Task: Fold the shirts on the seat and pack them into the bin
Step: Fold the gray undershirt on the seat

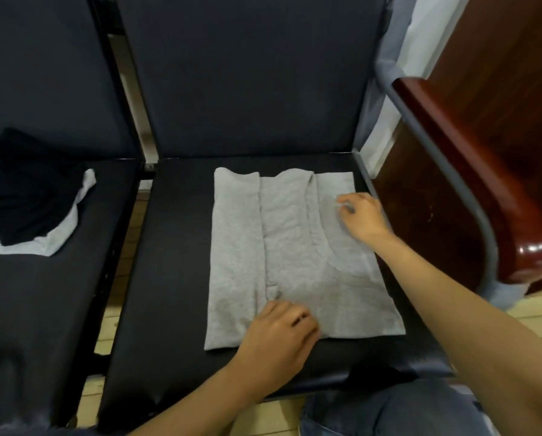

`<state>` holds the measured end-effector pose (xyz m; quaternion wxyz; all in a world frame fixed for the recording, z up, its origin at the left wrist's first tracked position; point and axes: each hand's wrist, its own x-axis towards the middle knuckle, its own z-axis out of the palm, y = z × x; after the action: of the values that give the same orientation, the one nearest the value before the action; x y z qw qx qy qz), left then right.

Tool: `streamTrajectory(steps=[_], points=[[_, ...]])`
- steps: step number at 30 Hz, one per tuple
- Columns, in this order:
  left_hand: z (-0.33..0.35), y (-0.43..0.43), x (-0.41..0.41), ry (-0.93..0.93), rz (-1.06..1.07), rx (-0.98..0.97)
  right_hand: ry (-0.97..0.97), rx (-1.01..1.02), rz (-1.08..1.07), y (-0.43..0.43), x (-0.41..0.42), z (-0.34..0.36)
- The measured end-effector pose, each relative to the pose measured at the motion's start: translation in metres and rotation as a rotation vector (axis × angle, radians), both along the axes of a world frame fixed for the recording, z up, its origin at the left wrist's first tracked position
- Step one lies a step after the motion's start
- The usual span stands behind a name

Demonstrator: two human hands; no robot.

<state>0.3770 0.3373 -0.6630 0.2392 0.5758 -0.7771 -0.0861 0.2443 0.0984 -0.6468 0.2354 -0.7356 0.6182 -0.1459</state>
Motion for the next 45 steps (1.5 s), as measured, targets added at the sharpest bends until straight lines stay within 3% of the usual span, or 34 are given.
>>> streamTrajectory(steps=[4, 11, 15, 18, 22, 25, 31, 34, 37, 39, 41, 45], points=[[0.0, -0.029, -0.046, 0.051, -0.002, 0.031, -0.032, 0.081, -0.013, -0.018, -0.016, 0.011], [-0.005, -0.059, -0.111, -0.074, -0.026, 0.054, -0.234, 0.349, -0.145, -0.05, -0.007, 0.012], [0.0, -0.058, -0.115, 0.055, 0.051, 0.0, -0.32, 0.419, -0.181, -0.048, -0.007, 0.014], [0.01, -0.05, -0.098, 0.27, 0.157, 0.015, -0.392, 0.454, -0.228, -0.046, -0.004, 0.027], [0.033, -0.026, -0.06, 0.474, 0.338, 0.02, -0.644, 0.479, -0.182, -0.04, 0.019, 0.052], [0.04, 0.0, -0.03, 0.444, 0.464, 0.044, -0.72, 0.487, -0.093, -0.03, 0.058, 0.065], [0.008, 0.031, 0.004, 0.248, 0.672, 0.32, -0.483, 0.518, 0.033, -0.01, 0.13, 0.049], [0.003, 0.033, 0.006, 0.265, 0.715, 0.239, -0.403, 0.548, 0.127, 0.003, 0.144, 0.038], [0.002, 0.029, 0.006, 0.27, 0.603, 0.104, -0.424, 0.326, 0.176, 0.018, 0.14, 0.036], [-0.003, 0.027, 0.008, 0.129, 0.506, 0.066, -0.303, 0.148, 0.188, 0.037, 0.128, 0.037], [-0.013, 0.025, 0.01, -0.022, 0.458, 0.125, -0.106, 0.019, 0.247, 0.064, 0.108, 0.03], [-0.028, 0.031, 0.01, -0.159, 0.419, 0.295, 0.131, 0.016, 0.385, 0.123, 0.064, 0.003]])
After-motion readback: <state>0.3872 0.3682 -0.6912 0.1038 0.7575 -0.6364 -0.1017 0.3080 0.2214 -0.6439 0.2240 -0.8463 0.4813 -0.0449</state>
